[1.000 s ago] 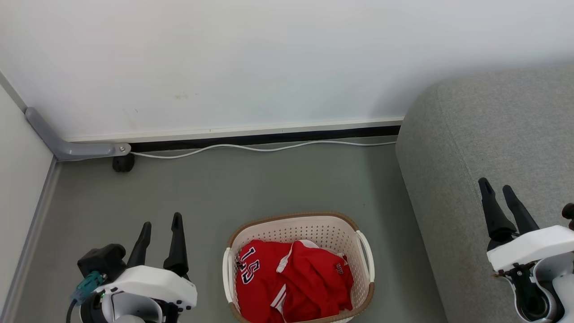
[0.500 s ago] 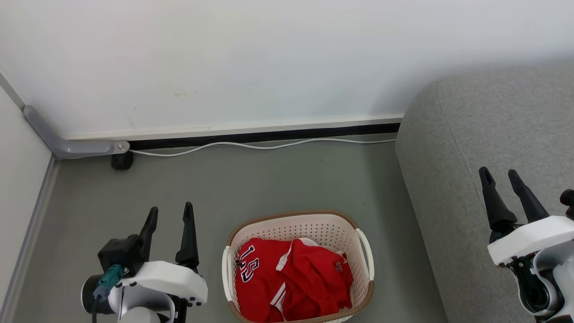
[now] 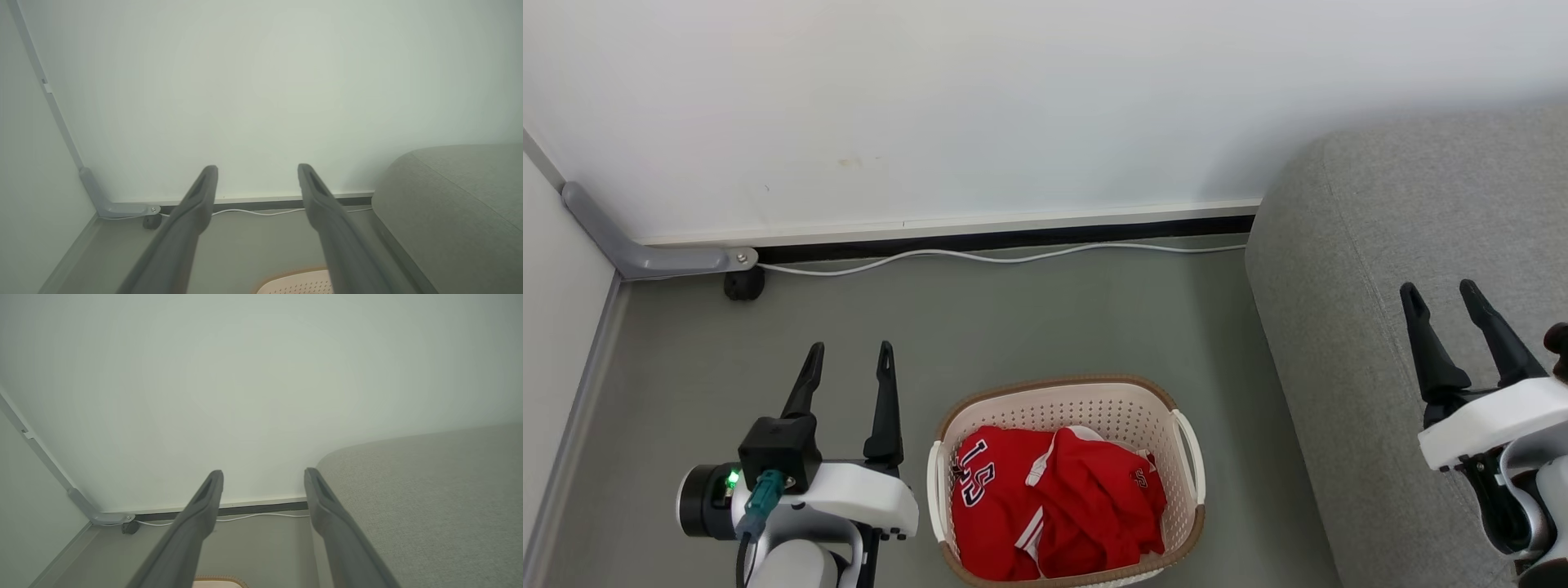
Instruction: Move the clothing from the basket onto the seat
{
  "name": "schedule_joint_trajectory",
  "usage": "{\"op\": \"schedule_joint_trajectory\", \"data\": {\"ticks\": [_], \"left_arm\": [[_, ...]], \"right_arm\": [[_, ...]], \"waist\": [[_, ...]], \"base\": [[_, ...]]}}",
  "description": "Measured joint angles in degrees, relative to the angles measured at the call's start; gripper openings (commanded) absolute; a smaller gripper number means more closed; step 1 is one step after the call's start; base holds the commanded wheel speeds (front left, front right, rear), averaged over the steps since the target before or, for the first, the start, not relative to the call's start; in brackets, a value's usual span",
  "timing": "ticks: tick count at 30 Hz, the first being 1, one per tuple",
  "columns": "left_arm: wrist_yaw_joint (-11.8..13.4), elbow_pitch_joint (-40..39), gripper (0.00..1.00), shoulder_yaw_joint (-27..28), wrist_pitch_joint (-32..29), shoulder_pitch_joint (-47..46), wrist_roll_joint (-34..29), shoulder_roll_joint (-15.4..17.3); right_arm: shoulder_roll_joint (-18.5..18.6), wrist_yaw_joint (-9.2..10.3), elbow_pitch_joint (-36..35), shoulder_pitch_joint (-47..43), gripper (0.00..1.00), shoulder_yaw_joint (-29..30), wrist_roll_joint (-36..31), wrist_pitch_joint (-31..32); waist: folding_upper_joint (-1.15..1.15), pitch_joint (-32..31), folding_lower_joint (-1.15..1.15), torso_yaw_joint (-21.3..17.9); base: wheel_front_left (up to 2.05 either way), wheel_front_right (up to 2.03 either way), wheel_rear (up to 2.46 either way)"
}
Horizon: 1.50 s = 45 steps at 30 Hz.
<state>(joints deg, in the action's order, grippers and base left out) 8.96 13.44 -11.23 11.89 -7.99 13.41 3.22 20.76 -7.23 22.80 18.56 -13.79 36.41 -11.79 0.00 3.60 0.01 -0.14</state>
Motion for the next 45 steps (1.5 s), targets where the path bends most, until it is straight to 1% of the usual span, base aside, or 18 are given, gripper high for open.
{"op": "schedule_joint_trajectory", "data": {"ticks": [4,14,32,38,41,45], "left_arm": [[0.68,-0.19,1.00,-0.31,0.85,-1.01,-3.21,-0.15],[1.20,1.00,1.00,-0.71,2.53,-2.30,-8.96,-0.41],[1.10,3.04,1.00,-0.04,2.59,-2.31,-8.83,-0.67],[1.33,3.02,1.00,-2.26,2.59,-2.31,-7.44,-0.67],[2.92,2.94,1.00,-3.94,2.59,-2.31,-6.13,-0.66],[5.11,3.01,1.00,-7.51,2.59,-2.60,-3.49,-0.66]], "right_arm": [[0.97,0.00,-0.04,1.07,1.00,-0.35,-2.33,-0.71],[2.43,0.00,0.32,2.99,1.00,-1.45,-7.99,-2.41],[2.24,-0.01,0.25,3.24,1.00,-0.29,-8.29,-2.42],[2.64,-0.01,-1.66,3.24,1.00,0.18,-8.18,-2.43],[3.16,-0.01,-3.14,3.26,1.00,0.15,-7.91,-2.43],[5.03,-0.01,-5.84,3.93,1.00,0.31,-7.00,-2.43]], "waist": [[0.00,0.56,0.00,0.02],[0.00,0.88,0.00,-0.23],[0.00,0.92,0.00,-0.30],[0.00,2.60,0.00,-0.38],[0.00,4.07,0.00,-0.69],[0.00,6.69,0.00,-1.13]], "base": [[0.00,0.00,0.00],[0.00,0.00,0.00],[0.00,0.00,0.00],[0.00,0.00,0.00],[0.00,0.00,0.00],[0.00,0.00,0.00]]}}
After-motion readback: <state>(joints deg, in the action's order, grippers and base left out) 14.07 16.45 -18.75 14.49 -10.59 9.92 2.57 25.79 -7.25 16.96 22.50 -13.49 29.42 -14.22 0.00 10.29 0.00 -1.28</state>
